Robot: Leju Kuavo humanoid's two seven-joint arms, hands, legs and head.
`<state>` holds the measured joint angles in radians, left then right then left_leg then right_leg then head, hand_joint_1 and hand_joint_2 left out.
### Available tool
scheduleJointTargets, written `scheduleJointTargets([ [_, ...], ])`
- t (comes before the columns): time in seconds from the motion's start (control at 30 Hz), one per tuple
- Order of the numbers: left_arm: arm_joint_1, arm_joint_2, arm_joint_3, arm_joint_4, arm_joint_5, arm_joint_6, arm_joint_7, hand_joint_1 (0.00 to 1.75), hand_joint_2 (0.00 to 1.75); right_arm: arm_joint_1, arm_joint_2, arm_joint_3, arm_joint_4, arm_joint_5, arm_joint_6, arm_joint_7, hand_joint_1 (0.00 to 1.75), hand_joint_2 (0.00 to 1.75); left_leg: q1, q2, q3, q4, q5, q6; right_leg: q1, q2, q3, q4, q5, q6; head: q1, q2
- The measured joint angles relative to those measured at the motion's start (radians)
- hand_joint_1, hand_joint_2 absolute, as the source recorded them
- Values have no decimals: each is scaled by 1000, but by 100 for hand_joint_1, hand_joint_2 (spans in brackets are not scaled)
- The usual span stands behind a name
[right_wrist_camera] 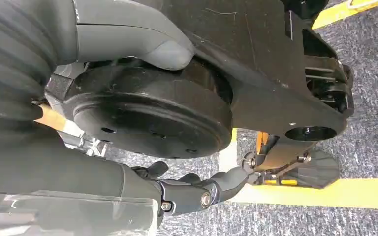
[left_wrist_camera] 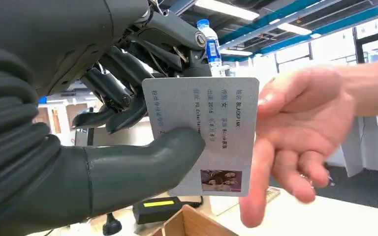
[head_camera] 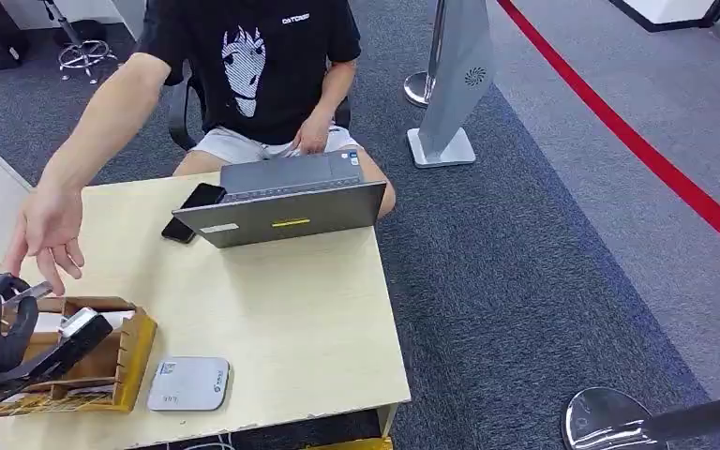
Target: Pass the card to the sensor for recognition and then transmit it.
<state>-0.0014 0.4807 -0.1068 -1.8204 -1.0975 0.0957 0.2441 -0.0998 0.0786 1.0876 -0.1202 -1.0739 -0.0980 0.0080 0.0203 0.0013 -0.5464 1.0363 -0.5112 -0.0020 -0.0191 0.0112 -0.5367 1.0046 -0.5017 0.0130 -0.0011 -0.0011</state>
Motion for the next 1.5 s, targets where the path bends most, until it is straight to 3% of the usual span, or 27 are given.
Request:
scheduleJointTargets([
  [0.23, 0, -1, 17, 7, -17, 33, -14, 175, 175, 0, 0, 2, 0, 0, 1, 0, 0, 175, 0, 0, 0, 0, 0, 0, 0, 0, 0, 0, 0, 0, 0, 0],
  [0.27, 0, -1, 19, 7, -17, 39, -16, 129, 175, 0, 0, 3, 0, 0, 1, 0, 0, 175, 0, 0, 0, 0, 0, 0, 0, 0, 0, 0, 0, 0, 0, 0],
  [0.3, 0, -1, 23, 7, -17, 44, -17, 14, 175, 0, 0, 3, 0, 0, 1, 0, 0, 175, 0, 0, 0, 0, 0, 0, 0, 0, 0, 0, 0, 0, 0, 0],
  [0.33, 0, -2, 26, 7, -17, 47, -20, 0, 175, 0, 0, 4, 0, 0, 1, 0, 0, 175, 0, 0, 0, 0, 0, 0, 0, 0, 0, 0, 0, 0, 0, 0],
  [0.73, 15, -20, 50, 6, -16, 96, -36, 0, 175, 0, 0, 5, 0, 1, 0, -1, 0, 175, 0, 0, 0, 0, 0, 0, 0, 0, 0, 0, 0, 0, 0, 0],
  [0.93, 82, -24, 56, -69, 82, 43, -123, 0, 175, 1, 0, 5, 0, -3, -2, -7, 0, 175, 0, 1, 0, 0, 0, 0, 0, 1, 0, 0, 0, 0, 0, 0],
  [1.1, 179, 83, 3, -178, 120, -48, -215, 0, 175, 1, 0, 5, 1, -9, -2, -8, 0, 175, 0, 0, -2, 0, 0, 0, 0, 0, -2, 0, 0, 0, 0, 0],
  [1.23, 245, 175, -23, -240, 121, -54, -226, 0, 175, 1, 0, 5, 2, -18, -2, -8, 0, 175, 0, 0, -2, 0, 0, 0, 0, 0, -3, 0, 0, 0, 0, 0],
  [1.5, 317, 282, -55, -309, 117, -50, -235, 0, 175, 2, 0, 5, 2, -25, 5, -11, 0, 175, 0, 0, -2, 0, 0, 0, 0, 0, -2, 0, 0, 0, 0, 0],
])
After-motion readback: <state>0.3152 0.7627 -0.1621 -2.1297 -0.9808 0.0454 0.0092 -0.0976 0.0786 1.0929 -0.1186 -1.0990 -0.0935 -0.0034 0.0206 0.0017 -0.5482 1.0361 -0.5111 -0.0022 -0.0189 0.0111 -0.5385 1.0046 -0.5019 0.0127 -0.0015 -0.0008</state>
